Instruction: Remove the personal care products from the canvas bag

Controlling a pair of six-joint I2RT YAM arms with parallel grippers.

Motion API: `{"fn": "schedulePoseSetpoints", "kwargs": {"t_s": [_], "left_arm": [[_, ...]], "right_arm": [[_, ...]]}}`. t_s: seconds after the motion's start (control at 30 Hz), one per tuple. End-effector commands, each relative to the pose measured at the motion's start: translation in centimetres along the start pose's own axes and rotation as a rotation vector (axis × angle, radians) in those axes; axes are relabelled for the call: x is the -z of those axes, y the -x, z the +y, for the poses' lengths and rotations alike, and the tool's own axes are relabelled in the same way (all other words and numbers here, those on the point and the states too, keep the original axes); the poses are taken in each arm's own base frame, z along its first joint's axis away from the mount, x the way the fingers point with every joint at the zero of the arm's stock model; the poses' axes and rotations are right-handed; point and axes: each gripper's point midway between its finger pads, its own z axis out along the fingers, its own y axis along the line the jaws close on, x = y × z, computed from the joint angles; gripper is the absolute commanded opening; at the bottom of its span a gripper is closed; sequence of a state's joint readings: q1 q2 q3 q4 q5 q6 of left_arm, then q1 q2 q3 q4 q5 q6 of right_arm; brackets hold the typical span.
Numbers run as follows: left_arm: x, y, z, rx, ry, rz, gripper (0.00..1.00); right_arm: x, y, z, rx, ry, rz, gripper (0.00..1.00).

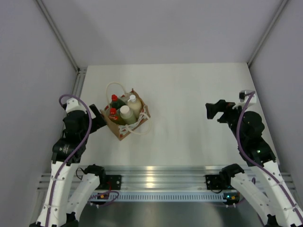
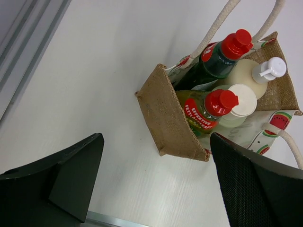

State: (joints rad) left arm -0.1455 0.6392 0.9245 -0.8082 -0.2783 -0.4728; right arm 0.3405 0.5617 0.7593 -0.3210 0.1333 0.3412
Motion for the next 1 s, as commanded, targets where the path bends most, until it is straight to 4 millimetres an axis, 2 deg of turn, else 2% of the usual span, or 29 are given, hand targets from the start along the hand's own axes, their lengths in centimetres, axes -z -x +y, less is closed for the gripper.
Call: {"fn": "schedulePoseSetpoints", "kwargs": {"t_s": [0.0,0.13,0.23,0.43,0.53,0.57,0.6,0.67,0.7,0.77,0.8,0.87,0.9,0.97], "left_arm": [[-0.2,1.0,-0.3,0.018,-0.008,-0.047,0.98],[-0.1,1.0,-0.2,0.022,-0.004,-0.053,0.98],[-0.1,1.1,-0.2,0.024,-0.003,-0.055,0.98],[0.1,1.3,0.0,0.030,0.004,-0.068,0.98],[0.2,1.5,0.1,0.036,0.007,-0.078,0.98],[0.3,1.5,0.1,0.040,0.007,-0.081,0.98],[0.3,1.5,0.2,0.040,0.011,-0.083,0.98],[0.4,1.6,0.3,0.045,0.013,-0.089,0.98],[0.4,1.5,0.3,0.046,0.015,-0.089,0.98],[0.4,1.6,0.3,0.046,0.014,-0.090,0.98],[0.4,1.6,0.3,0.047,0.015,-0.092,0.98],[0.4,1.6,0.4,0.050,0.021,-0.094,0.98],[0.5,1.6,0.5,0.051,0.021,-0.097,0.98],[0.5,1.7,0.5,0.052,0.024,-0.098,0.98]], "right_arm": [[0.1,3.1,1.5,-0.005,0.054,-0.099,0.99],[-0.3,2.9,1.9,-0.005,0.074,-0.101,0.99],[-1.0,2.7,2.9,-0.011,0.123,-0.082,1.00],[-2.4,1.5,7.3,-0.022,0.345,0.017,0.99],[-3.0,1.0,10.6,-0.031,0.495,0.064,1.00],[-3.3,0.9,11.2,-0.032,0.503,0.071,1.00],[-3.7,0.4,12.9,-0.014,0.529,0.098,0.99],[-4.6,0.1,14.1,0.023,0.501,0.103,0.99],[-4.5,-0.7,16.6,0.069,0.549,0.128,0.99],[-4.8,-1.2,18.5,0.104,0.561,0.133,1.00],[-4.6,-1.8,21.1,0.132,0.620,0.137,0.99],[-4.6,-2.3,23.5,0.167,0.666,0.124,0.99],[-3.9,-2.8,25.3,0.210,0.718,0.116,0.99],[-4.7,-4.0,27.7,0.253,0.759,0.113,0.98]]}}
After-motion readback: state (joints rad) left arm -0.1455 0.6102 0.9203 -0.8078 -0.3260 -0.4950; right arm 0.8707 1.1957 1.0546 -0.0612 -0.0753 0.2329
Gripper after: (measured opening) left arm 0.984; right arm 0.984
